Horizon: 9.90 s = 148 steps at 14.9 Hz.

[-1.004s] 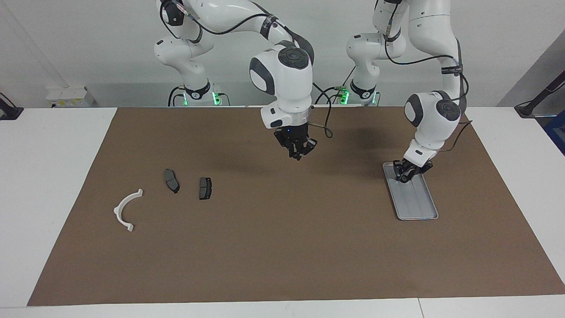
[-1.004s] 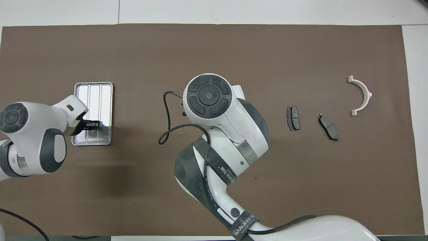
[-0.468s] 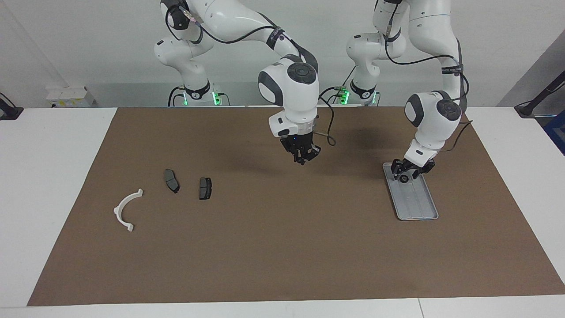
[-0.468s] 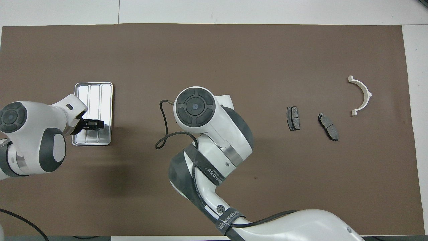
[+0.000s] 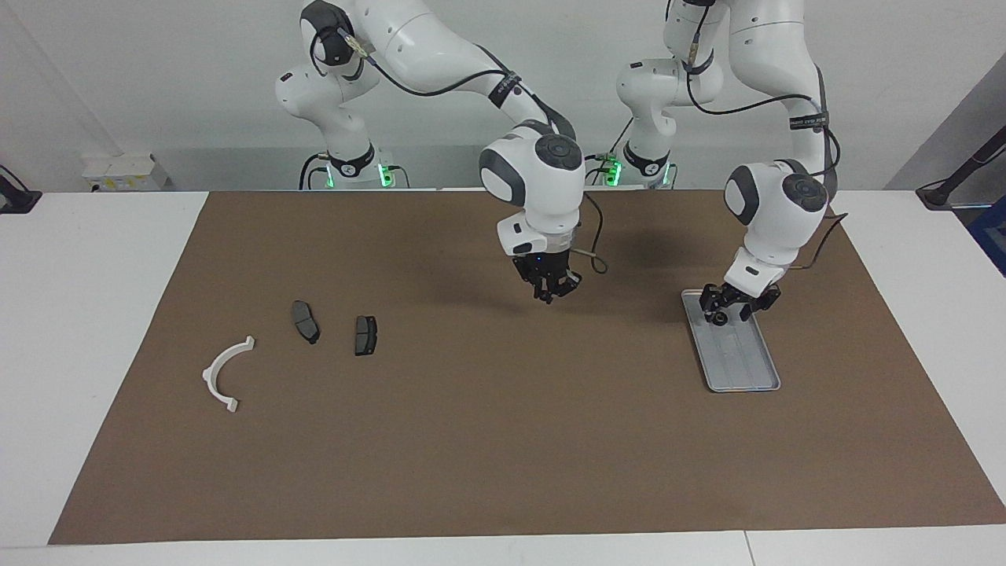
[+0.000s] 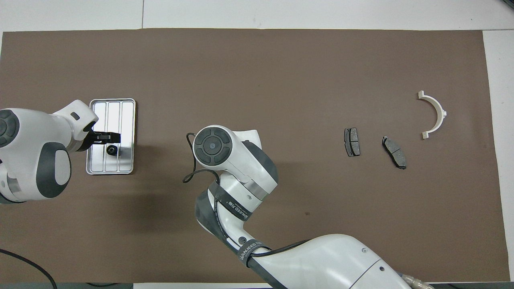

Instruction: Pick bearing gear from pile to tray

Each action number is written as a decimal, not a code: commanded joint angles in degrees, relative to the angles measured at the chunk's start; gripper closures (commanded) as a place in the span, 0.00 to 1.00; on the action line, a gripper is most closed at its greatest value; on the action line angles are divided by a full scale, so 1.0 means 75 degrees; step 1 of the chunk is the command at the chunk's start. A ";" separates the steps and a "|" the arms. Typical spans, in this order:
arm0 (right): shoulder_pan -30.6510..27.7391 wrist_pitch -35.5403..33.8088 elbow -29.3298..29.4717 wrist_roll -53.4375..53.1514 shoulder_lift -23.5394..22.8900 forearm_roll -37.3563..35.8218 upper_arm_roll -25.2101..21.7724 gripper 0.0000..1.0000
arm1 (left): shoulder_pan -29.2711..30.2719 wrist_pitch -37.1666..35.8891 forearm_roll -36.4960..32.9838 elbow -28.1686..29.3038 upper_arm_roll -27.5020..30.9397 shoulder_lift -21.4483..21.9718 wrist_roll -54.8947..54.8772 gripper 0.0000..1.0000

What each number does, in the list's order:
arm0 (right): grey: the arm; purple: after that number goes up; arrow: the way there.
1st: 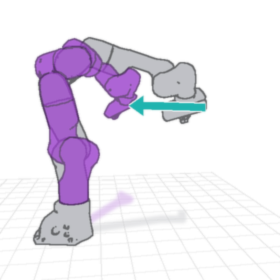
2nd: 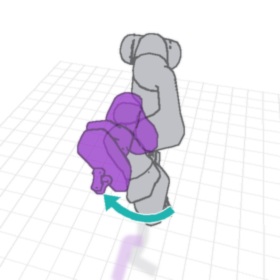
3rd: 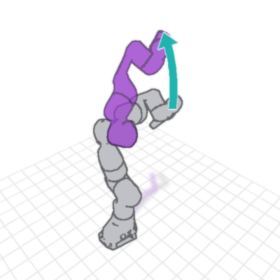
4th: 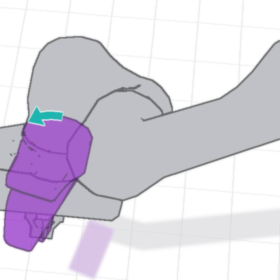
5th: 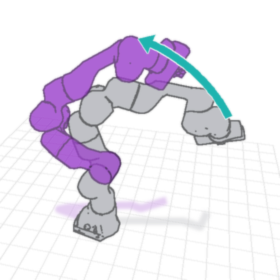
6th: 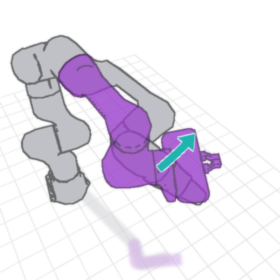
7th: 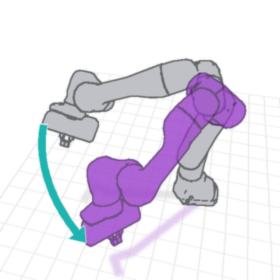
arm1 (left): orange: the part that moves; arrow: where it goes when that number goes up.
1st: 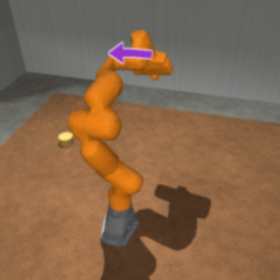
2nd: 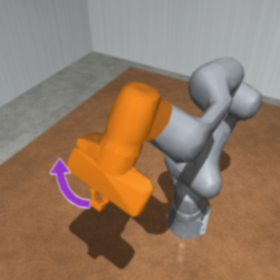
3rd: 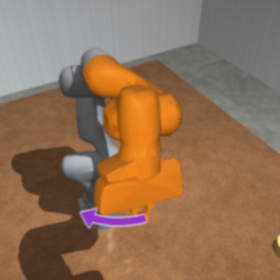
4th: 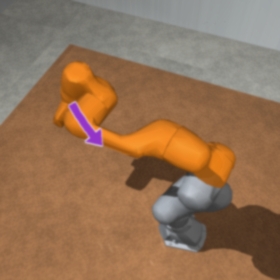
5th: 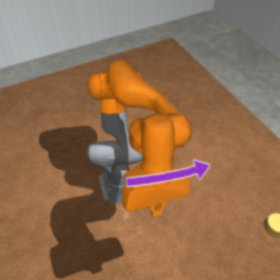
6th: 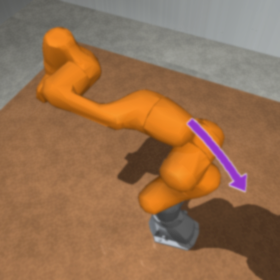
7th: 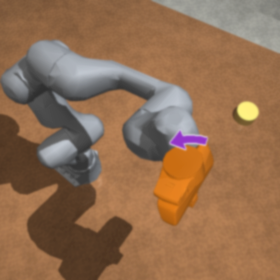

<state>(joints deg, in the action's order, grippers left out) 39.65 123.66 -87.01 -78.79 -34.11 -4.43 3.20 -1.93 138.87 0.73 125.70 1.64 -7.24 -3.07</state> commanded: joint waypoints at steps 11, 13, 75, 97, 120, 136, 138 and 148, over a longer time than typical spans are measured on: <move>-0.0095 0.0668 -0.0515 -0.0194 0.0025 -0.0171 0.0007 1.00 | -0.0807 0.0362 0.0103 0.0150 0.0050 0.0004 0.1837 0.20; -0.0095 0.0657 -0.0515 -0.0206 0.0025 -0.0160 0.0007 1.00 | -0.0971 0.0444 0.0103 0.0162 0.0062 -0.0008 0.2002 0.20; -0.4677 -0.3011 0.0680 1.0270 0.2381 0.0122 -0.0004 0.00 | -0.4992 0.0608 -0.0694 -0.0799 0.0015 -0.1320 0.8026 0.23; -0.5415 -0.5109 0.0610 1.0341 0.4396 0.0754 0.0159 0.00 | -0.1750 -0.2169 -0.0917 -0.1948 0.0015 -0.0219 0.2866 0.92; -0.5228 -0.3832 -0.0129 1.0305 0.4197 0.0649 -0.0391 0.00 | -0.0094 0.0736 -0.0296 -0.0706 0.0050 -0.1121 0.0304 0.89; -0.5170 -0.4500 -0.0046 1.0235 0.4209 0.0379 -0.0414 0.00 | -0.0082 0.0773 -0.0296 -0.0903 0.0050 -0.1098 0.0315 0.25; -0.5158 -0.4499 -0.0047 1.0235 0.4209 0.0379 -0.0414 0.00 | -0.0047 0.0423 -0.0296 -0.1208 0.0050 -0.0958 0.0455 0.20; -0.5158 -0.4429 -0.0117 1.0247 0.4303 0.0450 -0.0403 0.00 | -0.0094 -0.3348 -0.0296 -0.2193 -0.0020 0.1420 0.1581 0.13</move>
<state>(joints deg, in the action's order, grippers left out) 1.14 90.55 -87.12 -3.12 -2.75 -1.08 0.18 -1.95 118.72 -2.14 108.68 1.12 -0.34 7.99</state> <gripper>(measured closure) 0.000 0.097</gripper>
